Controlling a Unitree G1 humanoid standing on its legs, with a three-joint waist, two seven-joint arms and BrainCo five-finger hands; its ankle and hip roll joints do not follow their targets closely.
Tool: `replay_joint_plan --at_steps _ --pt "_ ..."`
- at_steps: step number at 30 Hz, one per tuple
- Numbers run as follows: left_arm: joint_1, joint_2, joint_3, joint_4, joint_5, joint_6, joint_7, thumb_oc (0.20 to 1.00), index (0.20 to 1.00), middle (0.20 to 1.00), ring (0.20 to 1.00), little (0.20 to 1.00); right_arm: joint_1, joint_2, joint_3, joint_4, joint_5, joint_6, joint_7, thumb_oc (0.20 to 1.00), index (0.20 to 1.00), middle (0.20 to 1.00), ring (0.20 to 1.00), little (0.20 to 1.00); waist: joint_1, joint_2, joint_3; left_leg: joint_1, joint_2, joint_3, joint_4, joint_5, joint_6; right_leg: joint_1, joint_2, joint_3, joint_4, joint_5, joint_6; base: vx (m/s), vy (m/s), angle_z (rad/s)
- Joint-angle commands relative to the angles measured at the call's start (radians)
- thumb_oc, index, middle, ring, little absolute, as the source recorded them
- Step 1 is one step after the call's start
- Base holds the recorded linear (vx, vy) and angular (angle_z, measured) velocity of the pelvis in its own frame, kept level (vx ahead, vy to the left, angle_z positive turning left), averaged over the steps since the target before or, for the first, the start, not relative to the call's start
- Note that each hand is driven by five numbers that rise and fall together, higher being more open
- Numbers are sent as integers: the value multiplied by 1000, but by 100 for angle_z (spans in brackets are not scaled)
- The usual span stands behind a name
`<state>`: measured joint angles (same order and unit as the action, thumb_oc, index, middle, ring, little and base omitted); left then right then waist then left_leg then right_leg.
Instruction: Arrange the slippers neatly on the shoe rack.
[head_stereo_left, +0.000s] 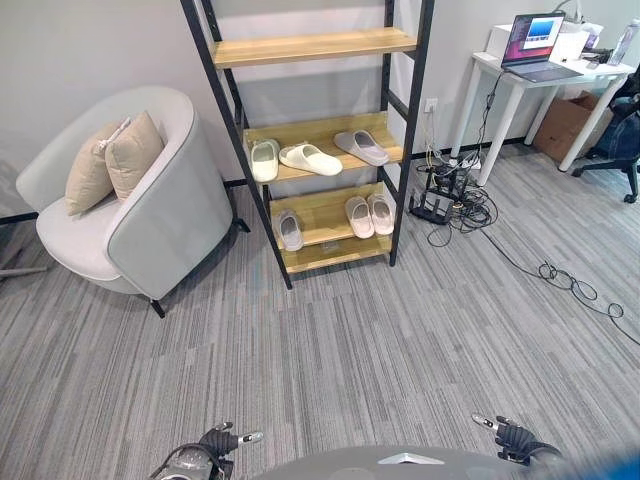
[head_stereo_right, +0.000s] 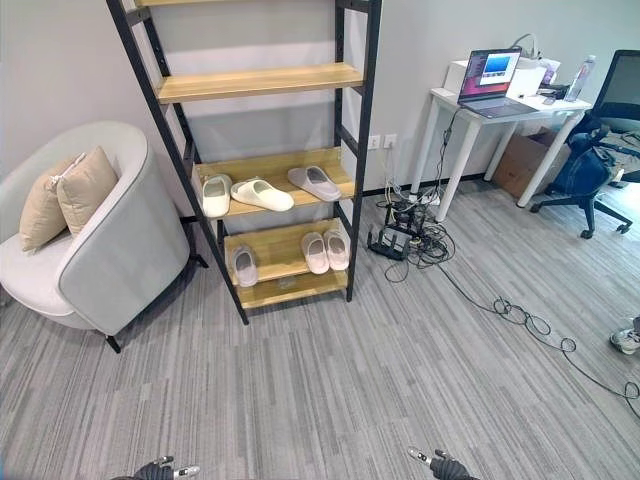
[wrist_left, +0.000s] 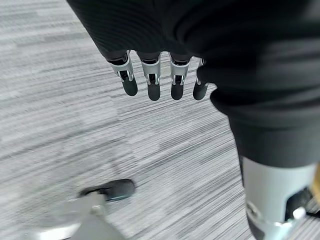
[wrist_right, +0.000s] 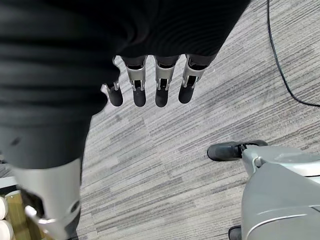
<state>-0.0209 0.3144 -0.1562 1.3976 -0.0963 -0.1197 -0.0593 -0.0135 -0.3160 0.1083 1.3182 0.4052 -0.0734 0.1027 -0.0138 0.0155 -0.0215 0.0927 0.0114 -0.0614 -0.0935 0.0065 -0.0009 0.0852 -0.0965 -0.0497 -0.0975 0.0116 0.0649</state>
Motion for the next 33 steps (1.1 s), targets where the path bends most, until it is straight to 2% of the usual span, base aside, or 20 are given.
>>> replay_joint_plan --at_steps 1,8,11,12,13,14,15,16,17,18,20,21,23,25,26,27,28,30,32,33 --pt "-42 -10 18 60 -7 -8 6 1000 1000 1000 1000 1000 -21 13 24 15 -46 -26 -8 1000 1000 1000 1000 1000 -2 -29 3 -10 -6 -77 6 -37 -5 9 38 -35 67 -101 -21 10 -44 4" --pt "-40 -34 13 55 -37 1 7 1000 1000 1000 1000 1000 2 34 51 21 -78 -19 -8 1000 1000 1000 1000 1000 12 -42 26 -41 8 -114 41 -29 -24 -7 61 -63 101 -128 -45 0 -132 16" --pt "-35 -36 10 55 -35 4 5 1000 1000 1000 1000 1000 2 29 62 13 -90 -19 -5 1000 1000 1000 1000 1000 16 -44 32 -58 6 -125 84 -43 -29 -5 65 -62 102 -134 -53 8 -116 11" --pt "-37 -37 6 53 -32 2 6 1000 1000 1000 1000 1000 -5 26 72 10 -103 -19 -6 1000 1000 1000 1000 1000 18 -48 42 -83 2 -123 143 -61 -32 -9 62 -60 110 -139 -55 -117 -105 2" --pt "-55 -39 -24 32 -16 2 8 1000 1000 1000 1000 1000 -28 15 101 0 -145 -18 -14 1000 1000 1000 1000 1000 17 -53 95 -205 -1 -45 379 -62 -56 -10 47 -78 129 -152 -69 -89 -119 9" --pt "-58 -37 -34 16 3 -2 20 1000 1000 1000 1000 1000 -40 10 120 7 -173 -11 -14 1000 1000 1000 1000 1000 18 -57 116 -288 44 64 533 -22 -58 15 45 -101 127 -163 -85 3 -92 30" --pt "-61 -37 -41 10 17 -3 23 1000 1000 1000 1000 1000 -43 6 126 24 -183 -5 -12 1000 1000 1000 1000 1000 26 -56 126 -352 67 126 541 -11 -52 41 43 -123 117 -179 -88 362 43 37" --pt "-58 -30 -41 20 37 -3 31 1000 1000 1000 1000 1000 -44 13 129 18 -194 -3 -14 1000 1000 1000 1000 1000 48 -68 129 -408 54 150 399 6 -51 82 36 -138 102 -194 -75 332 86 41" --pt "-58 -30 -41 20 37 -3 31 1000 1000 1000 1000 1000 -44 13 129 18 -194 -3 -14 1000 1000 1000 1000 1000 48 -68 129 -408 54 150 399 6 -51 82 36 -138 102 -194 -75 512 218 -17" --pt "-64 -28 -48 39 48 3 35 1000 1000 1000 1000 1000 -49 27 148 14 -220 -3 -22 1000 1000 1000 1000 1000 75 -75 126 -441 37 82 333 67 -67 110 37 -120 98 -208 -65 365 186 -4" --pt "-52 -28 -36 58 64 12 41 1000 1000 1000 1000 1000 -50 40 141 13 -229 -3 -23 1000 1000 1000 1000 1000 81 -87 102 -405 15 54 282 58 -47 125 22 -103 107 -206 -38 448 252 -16" --pt "-52 -27 -36 58 64 12 41 1000 1000 1000 1000 1000 -50 41 141 13 -229 -3 -23 1000 1000 1000 1000 1000 81 -88 102 -405 15 54 282 57 -47 125 22 -102 107 -206 -38 443 292 -58" --pt "-50 -23 -30 67 84 17 46 1000 1000 1000 1000 1000 -50 62 141 2 -228 -2 -27 1000 1000 1000 1000 1000 89 -112 73 -382 -13 66 299 17 -10 111 -21 -76 167 -187 -1 452 341 -62" --pt "-64 -4 -24 46 75 15 51 1000 1000 1000 1000 1000 -59 77 145 -13 -227 -2 -26 1000 1000 1000 1000 1000 93 -130 66 -338 -51 71 287 -26 40 38 -61 -54 328 -82 44 394 366 -27" --pt "-74 0 -26 39 72 12 57 1000 1000 1000 1000 1000 -62 75 144 -17 -225 -3 -28 1000 1000 1000 1000 1000 90 -131 64 -326 -65 69 284 -38 53 10 -77 -50 384 -31 58 291 387 -5" --pt "-88 8 -22 22 58 13 71 1000 1000 1000 1000 1000 -69 78 150 -29 -227 -2 -33 1000 1000 1000 1000 1000 76 -115 83 -279 -76 62 266 -60 89 -73 -114 -48 563 95 66 371 432 9" --pt "-104 15 -31 22 63 11 78 1000 1000 1000 1000 1000 -70 82 150 -35 -225 -5 -35 1000 1000 1000 1000 1000 66 -100 90 -244 -80 41 247 -76 104 -122 -129 -67 647 110 54 368 388 54" --pt "-114 20 -32 21 53 12 78 1000 1000 1000 1000 1000 -66 81 150 -33 -228 -9 -36 1000 1000 1000 1000 1000 49 -86 99 -194 -81 16 234 -94 110 -184 -129 -79 671 65 30 371 205 39" --pt "-128 21 -38 28 48 9 84 1000 1000 1000 1000 1000 -67 84 160 -29 -235 -10 -38 1000 1000 1000 1000 1000 24 -72 126 -126 -85 -27 225 -121 103 -238 -83 -85 563 -25 7 334 58 48" --pt "-128 19 -38 30 50 8 84 1000 1000 1000 1000 1000 -68 83 160 -28 -235 -9 -37 1000 1000 1000 1000 1000 19 -73 129 -115 -87 -35 224 -129 101 -243 -73 -80 521 -32 11 247 -37 79"
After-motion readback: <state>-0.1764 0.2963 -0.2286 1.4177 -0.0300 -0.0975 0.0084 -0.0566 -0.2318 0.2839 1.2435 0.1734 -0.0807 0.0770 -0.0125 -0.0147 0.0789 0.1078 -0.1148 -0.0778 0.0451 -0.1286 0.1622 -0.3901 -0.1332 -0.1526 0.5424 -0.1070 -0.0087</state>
